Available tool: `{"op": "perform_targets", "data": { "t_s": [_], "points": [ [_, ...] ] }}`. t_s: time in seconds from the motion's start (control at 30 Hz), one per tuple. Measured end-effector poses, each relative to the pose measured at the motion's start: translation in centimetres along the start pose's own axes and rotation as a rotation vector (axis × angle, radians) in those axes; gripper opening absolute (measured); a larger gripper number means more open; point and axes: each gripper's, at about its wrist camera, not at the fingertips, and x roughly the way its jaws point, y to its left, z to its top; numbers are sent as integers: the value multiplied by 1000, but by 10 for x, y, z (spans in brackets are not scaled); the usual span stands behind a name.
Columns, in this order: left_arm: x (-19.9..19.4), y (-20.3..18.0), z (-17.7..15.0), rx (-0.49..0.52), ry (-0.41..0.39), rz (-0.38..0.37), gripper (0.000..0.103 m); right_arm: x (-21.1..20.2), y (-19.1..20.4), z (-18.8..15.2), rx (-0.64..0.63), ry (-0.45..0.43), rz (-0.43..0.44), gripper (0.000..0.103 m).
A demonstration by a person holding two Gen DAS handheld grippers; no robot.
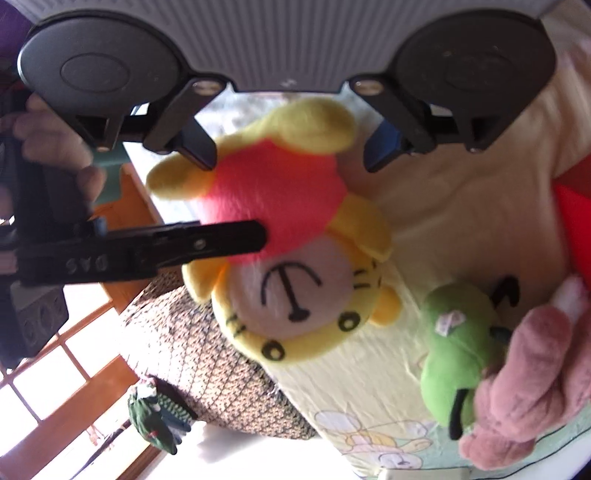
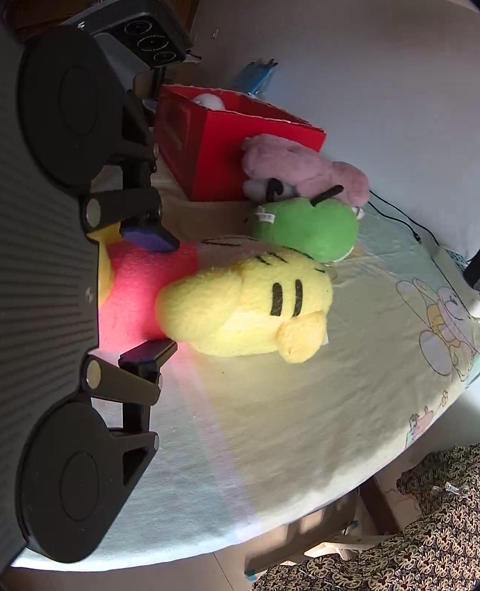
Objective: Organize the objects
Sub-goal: 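Grasp the yellow tiger with the right gripper and lift it, then carry the tiger over the red box and lower it inside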
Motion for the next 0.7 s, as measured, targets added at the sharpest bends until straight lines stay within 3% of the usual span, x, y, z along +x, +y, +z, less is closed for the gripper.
{"op": "perform_targets", "data": {
  "t_s": [0.1, 0.23, 0.37, 0.53, 0.7],
  "points": [
    [18, 0, 7, -23, 25, -2, 91, 10, -5, 3, 19, 1, -24, 68],
    [18, -4, 0, -35, 27, -37, 81, 15, -2, -4, 23, 14, -27, 61],
    [-1, -17, -11, 22, -7, -35, 80, 5, 13, -13, -70, 34, -6, 54],
    [-39, -29, -30, 112, -92, 4, 80, -13, 46, -29, -229, 20, 18, 53],
    [-92, -20, -37, 168, -223, 35, 80, -27, 88, -38, -303, -57, 101, 53]
  ]
}}
